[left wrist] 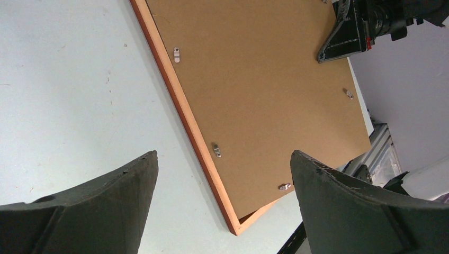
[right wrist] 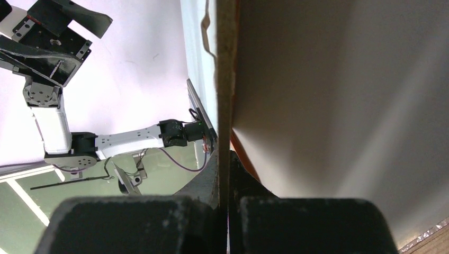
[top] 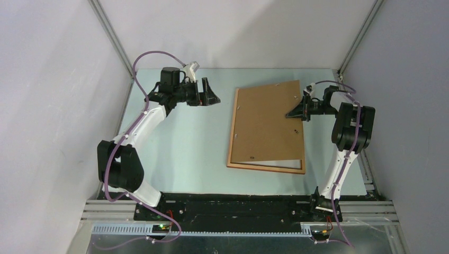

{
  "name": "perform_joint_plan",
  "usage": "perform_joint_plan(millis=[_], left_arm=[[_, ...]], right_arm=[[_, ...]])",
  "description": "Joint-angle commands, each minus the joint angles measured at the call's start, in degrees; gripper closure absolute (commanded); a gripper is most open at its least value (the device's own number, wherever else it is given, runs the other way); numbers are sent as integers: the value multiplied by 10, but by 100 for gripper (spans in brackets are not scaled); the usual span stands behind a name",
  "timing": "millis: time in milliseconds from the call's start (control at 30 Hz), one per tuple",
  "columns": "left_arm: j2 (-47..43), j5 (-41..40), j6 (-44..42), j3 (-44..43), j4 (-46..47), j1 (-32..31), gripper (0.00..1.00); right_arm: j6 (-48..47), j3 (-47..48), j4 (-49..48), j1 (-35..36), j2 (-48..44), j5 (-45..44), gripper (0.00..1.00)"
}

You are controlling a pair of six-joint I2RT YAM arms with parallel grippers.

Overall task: Put the photo into the frame
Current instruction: Place the photo frame item in the photo frame.

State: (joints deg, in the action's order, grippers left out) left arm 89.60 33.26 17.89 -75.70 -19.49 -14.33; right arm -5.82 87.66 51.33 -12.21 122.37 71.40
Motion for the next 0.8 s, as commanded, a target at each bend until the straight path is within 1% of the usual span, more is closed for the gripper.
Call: perform_joint_plan(millis=[0,767], left_arm=[[-9,-1,-17,4,10,-1,2],[-11,-5,-18,8,10,0,2]], right_arm=[[-4,29,22,7,2,58,100],[-34,37,60,6,13,64,100]])
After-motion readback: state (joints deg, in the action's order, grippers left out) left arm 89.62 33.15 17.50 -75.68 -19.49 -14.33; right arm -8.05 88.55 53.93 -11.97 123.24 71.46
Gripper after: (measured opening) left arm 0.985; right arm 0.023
